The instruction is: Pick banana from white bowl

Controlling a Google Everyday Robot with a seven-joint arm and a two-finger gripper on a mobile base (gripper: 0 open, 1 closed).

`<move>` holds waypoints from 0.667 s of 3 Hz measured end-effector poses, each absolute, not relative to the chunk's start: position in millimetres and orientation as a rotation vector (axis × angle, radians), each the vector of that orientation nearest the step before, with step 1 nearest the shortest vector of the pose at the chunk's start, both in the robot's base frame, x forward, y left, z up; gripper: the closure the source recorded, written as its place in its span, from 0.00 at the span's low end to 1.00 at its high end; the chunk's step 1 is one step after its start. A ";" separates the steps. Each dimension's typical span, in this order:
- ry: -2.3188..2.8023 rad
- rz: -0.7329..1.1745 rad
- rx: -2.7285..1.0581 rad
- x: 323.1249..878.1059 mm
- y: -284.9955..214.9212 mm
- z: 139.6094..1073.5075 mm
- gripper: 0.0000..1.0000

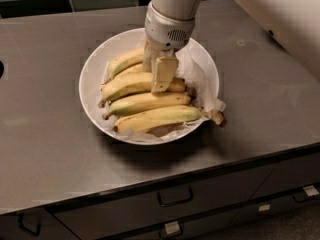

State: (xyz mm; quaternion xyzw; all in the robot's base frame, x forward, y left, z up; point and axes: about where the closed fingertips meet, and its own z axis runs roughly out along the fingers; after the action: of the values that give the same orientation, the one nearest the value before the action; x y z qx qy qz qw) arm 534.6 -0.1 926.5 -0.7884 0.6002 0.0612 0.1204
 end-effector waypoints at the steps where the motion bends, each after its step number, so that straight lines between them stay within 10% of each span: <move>1: 1.753 0.179 -2.303 534.6 -0.1 926.4 0.85; 2: 1.753 0.179 -2.303 534.6 -0.1 926.4 1.00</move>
Offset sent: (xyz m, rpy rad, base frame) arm 0.0000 0.0000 0.0000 0.0000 0.0001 0.0001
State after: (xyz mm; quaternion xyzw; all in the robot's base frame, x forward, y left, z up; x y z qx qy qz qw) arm 534.6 -0.1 926.4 -0.7884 0.6001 0.0612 0.1204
